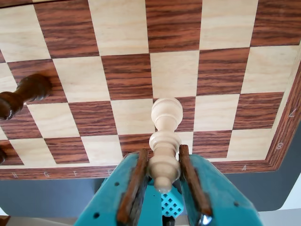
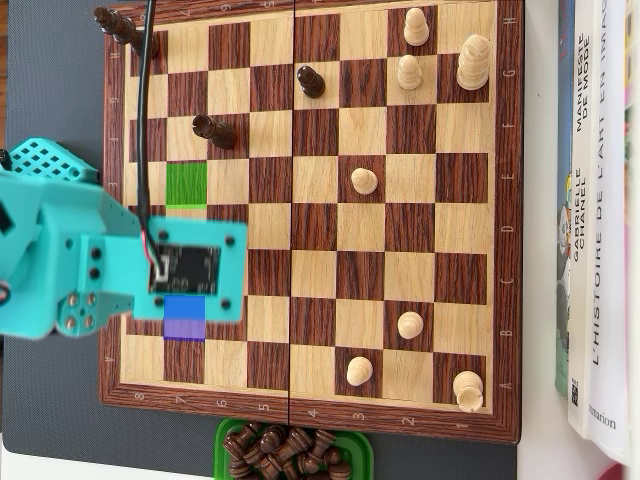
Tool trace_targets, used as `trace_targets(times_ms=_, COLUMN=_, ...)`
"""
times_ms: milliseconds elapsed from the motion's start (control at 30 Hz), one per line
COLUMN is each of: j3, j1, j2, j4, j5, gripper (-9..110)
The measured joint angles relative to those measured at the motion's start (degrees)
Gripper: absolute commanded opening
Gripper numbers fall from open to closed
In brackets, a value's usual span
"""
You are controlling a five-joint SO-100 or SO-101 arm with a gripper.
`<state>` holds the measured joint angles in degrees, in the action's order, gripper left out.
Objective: Play chess
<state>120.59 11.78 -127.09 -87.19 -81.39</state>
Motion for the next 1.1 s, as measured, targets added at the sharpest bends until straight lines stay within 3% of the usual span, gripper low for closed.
trace_targets(times_ms=400, j3=4.4, j1=-12.3, j2=-5.4, j4=-1.4, j5=-7.9, gripper=6)
trace_targets(times_ms=1100, j3=7.6, j1=-22.6, j2=-6.2, j4=-1.1, j5=-12.3, gripper=6)
